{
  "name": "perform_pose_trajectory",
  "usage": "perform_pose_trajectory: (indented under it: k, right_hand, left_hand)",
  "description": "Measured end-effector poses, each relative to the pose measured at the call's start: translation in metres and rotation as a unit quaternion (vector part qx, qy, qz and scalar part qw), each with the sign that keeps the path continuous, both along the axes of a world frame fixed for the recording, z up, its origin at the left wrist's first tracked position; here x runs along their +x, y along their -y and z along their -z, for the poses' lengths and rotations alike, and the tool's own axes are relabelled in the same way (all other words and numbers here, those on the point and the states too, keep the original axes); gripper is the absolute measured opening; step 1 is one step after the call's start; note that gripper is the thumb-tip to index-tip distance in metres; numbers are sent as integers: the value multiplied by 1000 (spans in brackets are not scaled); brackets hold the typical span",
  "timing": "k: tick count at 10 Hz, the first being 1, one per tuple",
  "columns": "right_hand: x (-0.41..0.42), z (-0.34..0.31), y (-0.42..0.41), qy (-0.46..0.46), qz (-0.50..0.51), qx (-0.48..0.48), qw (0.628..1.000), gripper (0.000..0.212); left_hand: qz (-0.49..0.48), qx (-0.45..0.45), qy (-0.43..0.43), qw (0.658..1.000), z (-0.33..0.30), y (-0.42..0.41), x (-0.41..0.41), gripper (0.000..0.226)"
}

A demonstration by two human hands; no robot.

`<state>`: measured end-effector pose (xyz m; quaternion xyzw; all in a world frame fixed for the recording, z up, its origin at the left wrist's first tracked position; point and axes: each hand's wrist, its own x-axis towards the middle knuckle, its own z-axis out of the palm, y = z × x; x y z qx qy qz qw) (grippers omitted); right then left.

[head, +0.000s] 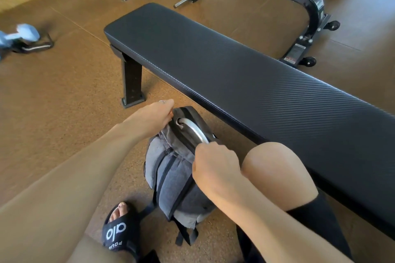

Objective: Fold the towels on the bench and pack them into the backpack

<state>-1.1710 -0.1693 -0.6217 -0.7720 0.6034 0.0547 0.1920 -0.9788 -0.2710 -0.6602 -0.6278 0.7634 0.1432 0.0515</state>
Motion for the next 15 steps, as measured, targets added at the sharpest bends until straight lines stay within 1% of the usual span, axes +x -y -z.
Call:
perform_pose_trajectory:
  k: [1, 2, 3, 4, 5, 7, 8, 9, 10, 11, 12, 13, 14, 15]
  right_hand:
    - [17, -8, 21, 32, -16, -15, 999, 14]
    - [31, 5, 49, 38, -39, -5, 998, 27]
    - [29, 21, 73, -5, -72, 21, 997, 42]
    - [30, 26, 82, -27, -110, 48, 992, 37]
    - [38, 29, 79, -45, -141, 46, 988, 29]
    - [39, 27, 80, -49, -125, 98, 986, 32]
    - [31, 20, 81, -65, -125, 119, 983, 29]
    - [28, 15, 87, -56, -117, 139, 982, 30]
    - [27, 13, 84, -37, -118, 139, 983, 27]
    - [26, 17, 81, 23, -98, 113, 988, 23]
    - [28, 20, 85, -11, -112, 143, 983, 30]
    - [28, 18, 91, -24, -130, 165, 977, 32]
    - [30, 16, 91, -13, -107, 160, 981, 31]
    - [29, 5, 88, 18, -70, 137, 988, 27]
  left_hand:
    - [-5, -5, -5, 1000, 1, 1, -4, 30]
    - [-4, -11, -10, 1000, 2, 1, -5, 31]
    - [6, -10, -19, 1000, 6, 1, -2, 24]
    - [-2, -20, -27, 999, 9, 4, 2, 24]
    - [-33, -19, -49, 998, 14, 9, 11, 22]
    - [-103, -21, -81, 991, 30, 19, 31, 17]
    - [-146, -9, -111, 983, 43, 28, 36, 18]
    - [-215, 34, -131, 967, 56, 37, 37, 18]
    - [-309, 114, -231, 915, 70, 41, 42, 18]
    - [-381, 180, -345, 839, 82, 40, 46, 18]
    - [-401, 212, -381, 806, 90, 36, 45, 15]
    - [-407, 233, -371, 801, 95, 32, 44, 13]
    - [-420, 223, -378, 794, 93, 32, 39, 15]
    - [-412, 139, -306, 847, 81, 36, 34, 20]
